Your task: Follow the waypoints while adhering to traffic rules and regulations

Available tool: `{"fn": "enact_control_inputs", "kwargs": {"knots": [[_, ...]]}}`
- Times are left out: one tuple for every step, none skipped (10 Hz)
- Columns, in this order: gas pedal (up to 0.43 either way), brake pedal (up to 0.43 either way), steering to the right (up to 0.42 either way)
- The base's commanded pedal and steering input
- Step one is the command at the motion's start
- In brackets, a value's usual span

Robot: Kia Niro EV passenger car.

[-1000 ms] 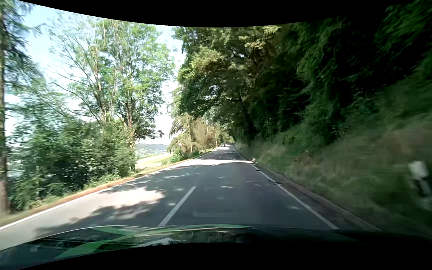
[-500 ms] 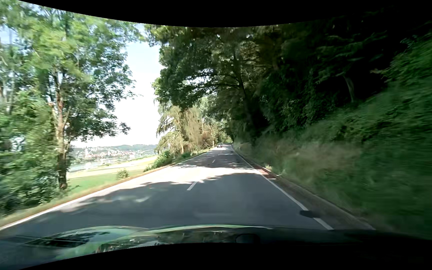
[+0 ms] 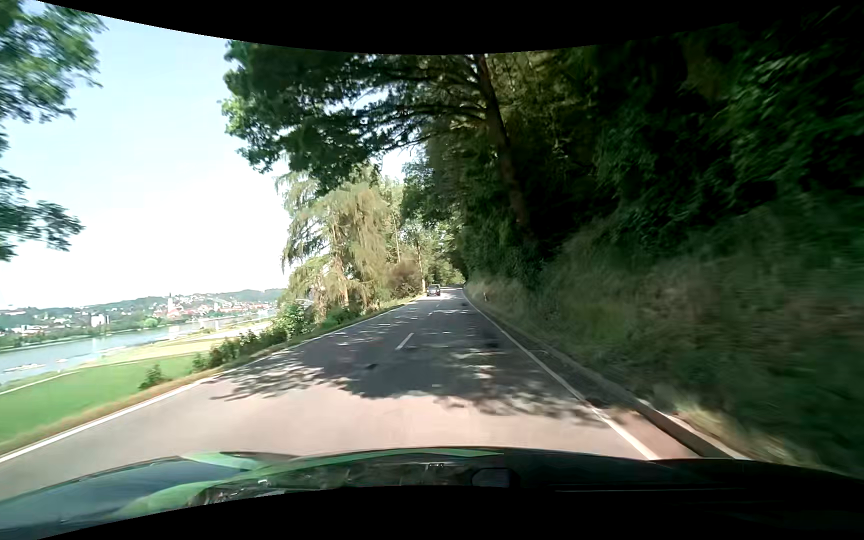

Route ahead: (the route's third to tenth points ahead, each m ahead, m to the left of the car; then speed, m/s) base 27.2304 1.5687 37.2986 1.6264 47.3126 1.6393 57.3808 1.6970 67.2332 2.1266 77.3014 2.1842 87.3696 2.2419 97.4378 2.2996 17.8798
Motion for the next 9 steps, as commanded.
{"fn": "enact_control_inputs", "kwargs": {"knots": [[0.157,0.000,-0.011],[0.150,0.000,-0.011],[0.150,0.000,-0.011],[0.150,0.000,-0.010],[0.157,0.000,-0.010],[0.189,0.000,-0.011],[0.197,0.000,-0.011],[0.197,0.000,-0.010],[0.197,0.000,-0.008]]}}
